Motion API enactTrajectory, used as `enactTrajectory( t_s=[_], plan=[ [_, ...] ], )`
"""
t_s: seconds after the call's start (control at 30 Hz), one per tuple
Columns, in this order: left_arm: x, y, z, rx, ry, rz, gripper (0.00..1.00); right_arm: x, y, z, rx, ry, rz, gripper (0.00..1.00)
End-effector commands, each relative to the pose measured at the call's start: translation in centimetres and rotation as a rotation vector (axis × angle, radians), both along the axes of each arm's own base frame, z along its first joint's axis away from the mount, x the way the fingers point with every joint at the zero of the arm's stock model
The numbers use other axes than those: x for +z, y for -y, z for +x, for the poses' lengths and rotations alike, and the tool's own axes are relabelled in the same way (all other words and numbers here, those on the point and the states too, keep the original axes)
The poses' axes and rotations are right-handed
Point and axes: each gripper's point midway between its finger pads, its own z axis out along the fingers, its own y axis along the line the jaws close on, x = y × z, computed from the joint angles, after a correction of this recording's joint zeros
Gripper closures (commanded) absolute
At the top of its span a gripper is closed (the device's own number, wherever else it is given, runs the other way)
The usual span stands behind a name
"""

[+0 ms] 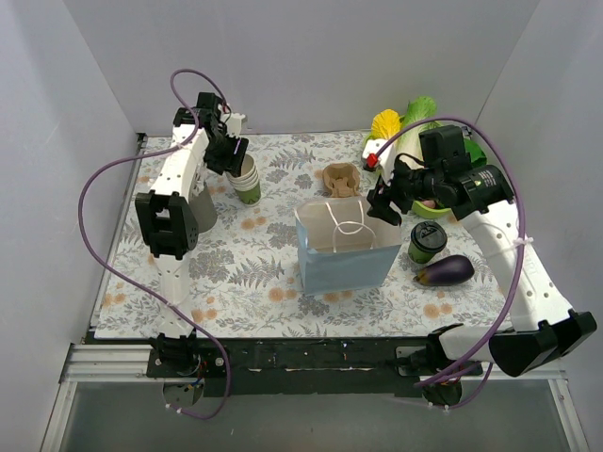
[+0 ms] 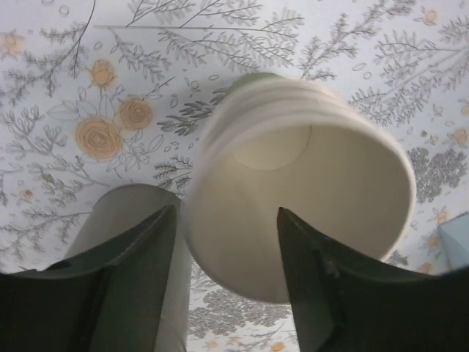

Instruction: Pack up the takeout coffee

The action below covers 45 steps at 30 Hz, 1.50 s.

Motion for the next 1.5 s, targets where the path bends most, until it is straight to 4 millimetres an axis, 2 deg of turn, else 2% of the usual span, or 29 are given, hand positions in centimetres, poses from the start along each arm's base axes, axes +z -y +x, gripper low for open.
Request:
enactTrajectory(
  t_s=[0.0, 0.13, 0.17, 0.2, 0.23, 0.27, 0.3, 0.33, 0.37, 0.4, 0.47, 0.5, 0.57, 0.6, 0.63, 0.7, 0.9, 1.07, 1.27, 1.4, 1.47],
  plan=[
    [1.0, -0.4, 0.4, 0.042, 0.019, -0.012, 0.36, 0.6, 0.0, 0.0, -0.013, 0.022, 0.023, 0.24],
    [7.2, 1.2, 2.8, 0.063, 0.212, -0.121, 0.27, 1.6, -0.1, 0.5, -0.031, 0.036, 0.042, 0.24],
    [10.2, 2.3, 2.6, 0.023, 0.277, -0.190, 0.25, 1.9, -0.2, 0.6, -0.034, 0.043, 0.046, 0.24],
    [12.5, 2.8, 3.2, 0.008, 0.362, -0.223, 0.23, 2.2, -0.2, 0.7, -0.037, 0.051, 0.051, 0.24],
    [14.1, 3.4, 3.1, -0.009, 0.403, -0.261, 0.22, 2.8, -0.2, 0.7, -0.036, 0.063, 0.061, 0.24],
    [14.5, 5.0, 2.0, -0.073, 0.389, -0.348, 0.22, 3.1, -0.3, 0.7, -0.036, 0.066, 0.067, 0.24],
    [18.5, 5.7, 1.1, -0.125, 0.500, -0.398, 0.20, 3.3, -0.3, 0.6, -0.032, 0.064, 0.072, 0.23],
    [19.5, 6.6, 0.2, -0.162, 0.514, -0.447, 0.19, 3.4, -0.4, 0.6, -0.036, 0.058, 0.078, 0.23],
    [19.3, 7.3, -0.9, -0.191, 0.496, -0.485, 0.18, 3.6, -0.4, 0.6, -0.036, 0.058, 0.083, 0.23],
    [21.7, 9.1, -3.3, -0.308, 0.512, -0.589, 0.18, 3.7, -0.5, 0.5, -0.036, 0.059, 0.089, 0.23],
    [22.4, 10.7, -6.2, -0.413, 0.466, -0.687, 0.18, 3.5, -0.4, 0.5, -0.049, 0.048, 0.094, 0.23],
    [22.8, 12.3, -8.6, -0.491, 0.415, -0.760, 0.17, 3.5, -0.3, 0.7, -0.058, 0.052, 0.093, 0.23],
    [22.7, 13.8, -10.8, -0.554, 0.365, -0.802, 0.18, 3.5, -0.2, 0.6, -0.059, 0.055, 0.091, 0.23],
    [21.9, 15.2, -12.3, -0.590, 0.319, -0.810, 0.18, 3.6, -0.2, 0.4, -0.047, 0.059, 0.092, 0.24],
    [21.9, 15.8, -13.4, -0.619, 0.313, -0.811, 0.17, 3.2, -0.2, -0.1, -0.030, 0.042, 0.080, 0.24],
    [20.6, 17.4, -15.3, -0.686, 0.277, -0.788, 0.17, 3.3, -0.3, -0.8, 0.062, 0.084, 0.058, 0.25],
    [17.1, 19.1, -18.6, -0.789, 0.178, -0.731, 0.18, 2.1, 0.8, -2.6, 0.230, 0.249, -0.053, 0.20],
    [15.4, 19.8, -19.7, -0.818, 0.133, -0.711, 0.18, 0.1, 0.8, -2.6, 0.332, 0.318, -0.121, 0.18],
    [14.6, 20.1, -19.9, -0.846, 0.122, -0.693, 0.18, -1.2, -1.0, -1.2, 0.372, 0.339, -0.105, 0.18],
    [14.3, 20.2, -20.2, -0.866, 0.119, -0.687, 0.19, -0.8, -2.0, 0.8, 0.296, 0.330, -0.045, 0.20],
    [14.3, 20.3, -20.3, -0.881, 0.131, -0.680, 0.19, 0.2, -2.6, 2.1, 0.255, 0.361, -0.003, 0.21]
  ],
)
